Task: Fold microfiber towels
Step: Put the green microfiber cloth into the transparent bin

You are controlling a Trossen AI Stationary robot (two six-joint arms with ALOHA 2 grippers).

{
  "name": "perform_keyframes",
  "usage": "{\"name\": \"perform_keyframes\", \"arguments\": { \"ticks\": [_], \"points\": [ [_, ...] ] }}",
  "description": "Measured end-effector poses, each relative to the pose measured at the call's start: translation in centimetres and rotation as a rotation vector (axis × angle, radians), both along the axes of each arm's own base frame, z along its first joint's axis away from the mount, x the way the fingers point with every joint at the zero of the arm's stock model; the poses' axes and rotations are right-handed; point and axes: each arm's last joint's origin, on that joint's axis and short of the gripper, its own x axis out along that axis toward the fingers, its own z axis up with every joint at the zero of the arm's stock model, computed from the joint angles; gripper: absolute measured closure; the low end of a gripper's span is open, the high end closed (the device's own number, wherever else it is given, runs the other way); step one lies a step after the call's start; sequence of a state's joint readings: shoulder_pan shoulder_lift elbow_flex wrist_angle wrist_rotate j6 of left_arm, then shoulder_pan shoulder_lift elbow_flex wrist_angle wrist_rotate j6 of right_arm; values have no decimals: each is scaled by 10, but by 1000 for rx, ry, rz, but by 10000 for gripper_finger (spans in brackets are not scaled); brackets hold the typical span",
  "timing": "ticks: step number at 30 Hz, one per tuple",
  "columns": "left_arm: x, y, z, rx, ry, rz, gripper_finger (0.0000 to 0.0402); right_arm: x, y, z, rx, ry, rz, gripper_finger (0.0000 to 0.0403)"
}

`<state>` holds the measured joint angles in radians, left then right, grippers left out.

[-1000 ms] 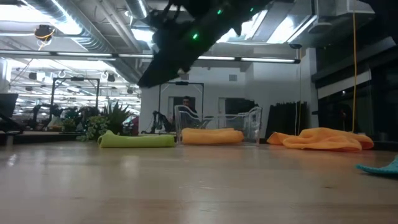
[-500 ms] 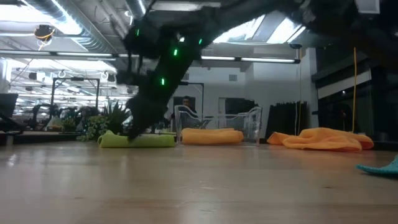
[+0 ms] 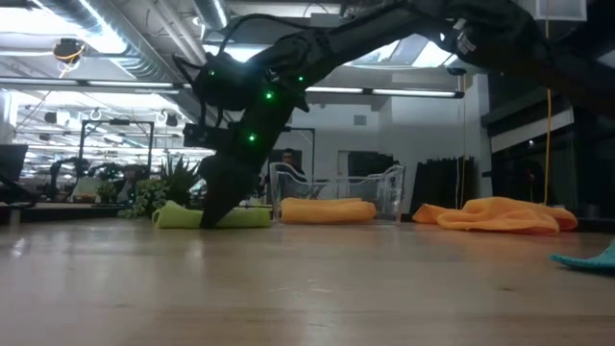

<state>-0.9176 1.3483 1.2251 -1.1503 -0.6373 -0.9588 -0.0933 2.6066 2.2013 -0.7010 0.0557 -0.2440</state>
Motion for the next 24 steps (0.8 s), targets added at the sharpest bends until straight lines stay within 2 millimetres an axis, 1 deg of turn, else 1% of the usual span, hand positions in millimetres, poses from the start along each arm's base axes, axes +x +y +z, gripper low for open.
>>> {"name": "perform_keyframes", "arguments": {
  "ticks": [2, 4, 6, 9, 10, 14, 16, 21, 24],
  "points": [
    [0, 0, 0, 0, 0, 0, 188, 0, 7, -1, 0, 3, -21, 213],
    [0, 0, 0, 0, -1, 0, 188, 1, 14, -1, -7, 2, -38, 245],
    [0, 0, 0, 0, 0, 0, 188, 1, 21, -2, -18, -1, -57, 290],
    [0, 0, 0, -1, 0, 0, 188, 1, 27, -2, -28, 2, -49, 369],
    [0, 0, 0, -1, -1, 1, 188, 1, 28, -2, -27, 4, -46, 382],
    [0, 0, 0, -1, 0, 0, 188, 1, 33, 0, -37, 4, -44, 389],
    [0, 0, 0, -1, -1, 0, 188, 1, 35, 9, -44, 7, -42, 390],
    [0, 0, 0, -1, -1, 0, 188, -2, 38, 37, -17, 41, -17, 390],
    [0, 0, 0, -1, 0, 0, 188, -5, 39, 64, -27, 24, -2, 390]
  ]
}}
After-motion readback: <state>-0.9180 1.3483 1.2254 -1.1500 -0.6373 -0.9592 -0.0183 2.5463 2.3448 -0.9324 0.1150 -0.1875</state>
